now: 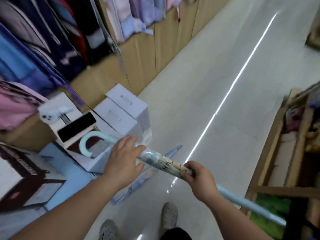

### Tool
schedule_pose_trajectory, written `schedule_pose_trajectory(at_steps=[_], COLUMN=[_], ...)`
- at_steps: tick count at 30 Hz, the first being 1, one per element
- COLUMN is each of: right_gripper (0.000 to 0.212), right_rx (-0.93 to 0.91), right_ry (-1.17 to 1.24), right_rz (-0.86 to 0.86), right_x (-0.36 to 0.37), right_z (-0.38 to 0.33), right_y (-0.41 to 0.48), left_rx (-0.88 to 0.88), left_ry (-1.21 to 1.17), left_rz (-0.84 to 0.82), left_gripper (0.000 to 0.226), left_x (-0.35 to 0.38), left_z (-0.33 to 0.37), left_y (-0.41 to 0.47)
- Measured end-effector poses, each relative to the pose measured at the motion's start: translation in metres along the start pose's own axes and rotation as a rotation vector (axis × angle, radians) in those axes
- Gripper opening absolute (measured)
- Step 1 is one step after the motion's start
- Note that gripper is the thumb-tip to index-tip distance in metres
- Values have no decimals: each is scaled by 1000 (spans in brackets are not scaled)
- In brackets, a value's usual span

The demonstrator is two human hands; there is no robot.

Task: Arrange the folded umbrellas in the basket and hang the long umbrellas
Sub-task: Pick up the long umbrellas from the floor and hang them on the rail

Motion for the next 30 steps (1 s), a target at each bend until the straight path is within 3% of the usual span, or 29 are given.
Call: schedule_pose_trajectory(at_steps=[3, 5, 11, 15, 19, 30], right_gripper=[8, 6, 7, 4, 15, 13], right_rx=[-4, -34, -183, -332, -483, -737], right_ry=[163, 291, 642, 880, 1005, 964], right_rz=[67, 105, 129, -9, -96, -148], right_x=[-25, -37, -67, -81, -88, -27], right_z=[-46, -76, -175, -246, -318, -477], right_y=[-21, -27, -25, -31, -57, -148], left_rx=[-41, -111, -394, -359, -293, -204], left_ry=[-29, -89, -646, -944, -1148, -1221], left_rz=[194, 233, 56, 38, 139, 177], left_gripper=[48, 46, 41, 48, 59, 69], left_x=[-68, -98, -145, -168, -200, -260], left_z=[18, 21, 30, 44, 45, -73], left_y=[-30, -46, -79, -102, -119, -243])
Point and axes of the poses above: each hand's wrist, its own y-axis towards the middle knuckle, its own x-axis out of the palm, z = x × y, the point moved 3 cm from there along y, towards the middle knuckle, and after that the axes turned 9 degrees about -x, right-handed, at the moved point
